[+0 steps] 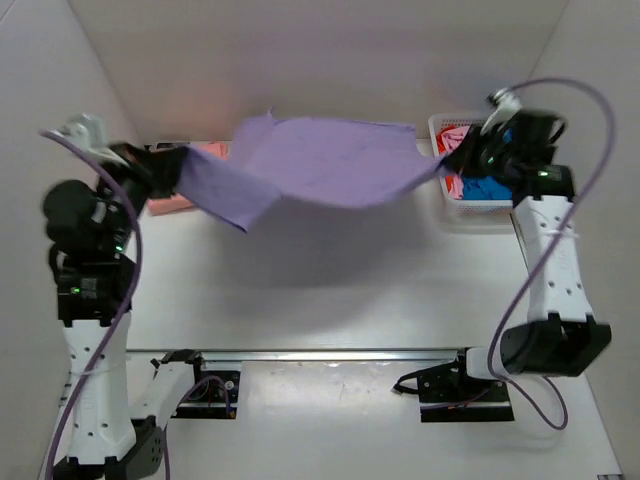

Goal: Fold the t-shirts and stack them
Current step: Flatten out the tshirt, then grap the side of the flattened tshirt closest away from the robot with both arms

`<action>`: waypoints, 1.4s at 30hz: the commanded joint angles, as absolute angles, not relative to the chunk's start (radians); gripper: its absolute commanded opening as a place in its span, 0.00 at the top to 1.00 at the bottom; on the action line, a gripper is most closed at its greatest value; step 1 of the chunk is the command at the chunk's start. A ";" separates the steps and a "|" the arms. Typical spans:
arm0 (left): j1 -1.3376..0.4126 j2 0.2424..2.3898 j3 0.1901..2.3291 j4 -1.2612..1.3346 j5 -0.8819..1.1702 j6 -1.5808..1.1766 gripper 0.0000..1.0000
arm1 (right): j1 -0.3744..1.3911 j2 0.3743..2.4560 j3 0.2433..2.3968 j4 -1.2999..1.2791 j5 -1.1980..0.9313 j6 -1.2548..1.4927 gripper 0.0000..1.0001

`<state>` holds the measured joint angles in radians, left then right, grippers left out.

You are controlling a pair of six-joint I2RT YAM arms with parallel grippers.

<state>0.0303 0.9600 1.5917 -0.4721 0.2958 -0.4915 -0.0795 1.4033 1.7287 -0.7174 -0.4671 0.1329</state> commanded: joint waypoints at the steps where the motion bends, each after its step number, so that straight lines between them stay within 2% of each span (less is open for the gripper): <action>1: -0.023 0.924 1.207 -0.522 0.290 -0.503 1.00 | -0.086 1.448 1.408 -0.749 -0.495 0.095 1.00; 5: -0.083 0.777 0.843 -0.523 0.334 -0.552 1.00 | -0.107 1.385 1.101 -0.692 -0.525 0.123 1.00; 8: -0.094 0.735 0.656 -0.538 0.330 -0.600 1.00 | -0.095 1.359 0.947 -0.681 -0.503 0.146 1.00; 12: -0.080 0.727 0.532 -0.552 0.350 -0.632 1.00 | -0.077 1.345 0.818 -0.721 -0.459 0.169 1.00; 17: -0.115 0.683 0.497 -0.580 0.316 -0.643 1.00 | -0.080 1.313 0.749 -0.755 -0.379 0.205 1.00; 25: -0.068 0.652 0.618 -0.690 0.140 -0.574 1.00 | -0.170 1.328 0.789 -0.814 -0.368 0.189 1.00; 31: -0.057 0.653 0.698 -0.742 0.160 -0.566 1.00 | -0.233 1.322 0.785 -0.841 -0.408 0.189 1.00; 38: -0.097 0.655 0.775 -0.810 0.118 -0.551 1.00 | -0.210 1.338 0.773 -0.842 -0.432 0.195 1.00; 42: -0.095 0.612 0.655 -0.793 0.179 -0.577 1.00 | -0.193 1.345 0.759 -0.827 -0.428 0.198 0.86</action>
<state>-0.0948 0.6422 0.7227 -0.7631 0.1482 -0.5667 -0.2085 1.3415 0.7628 -0.8299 -0.4179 0.1947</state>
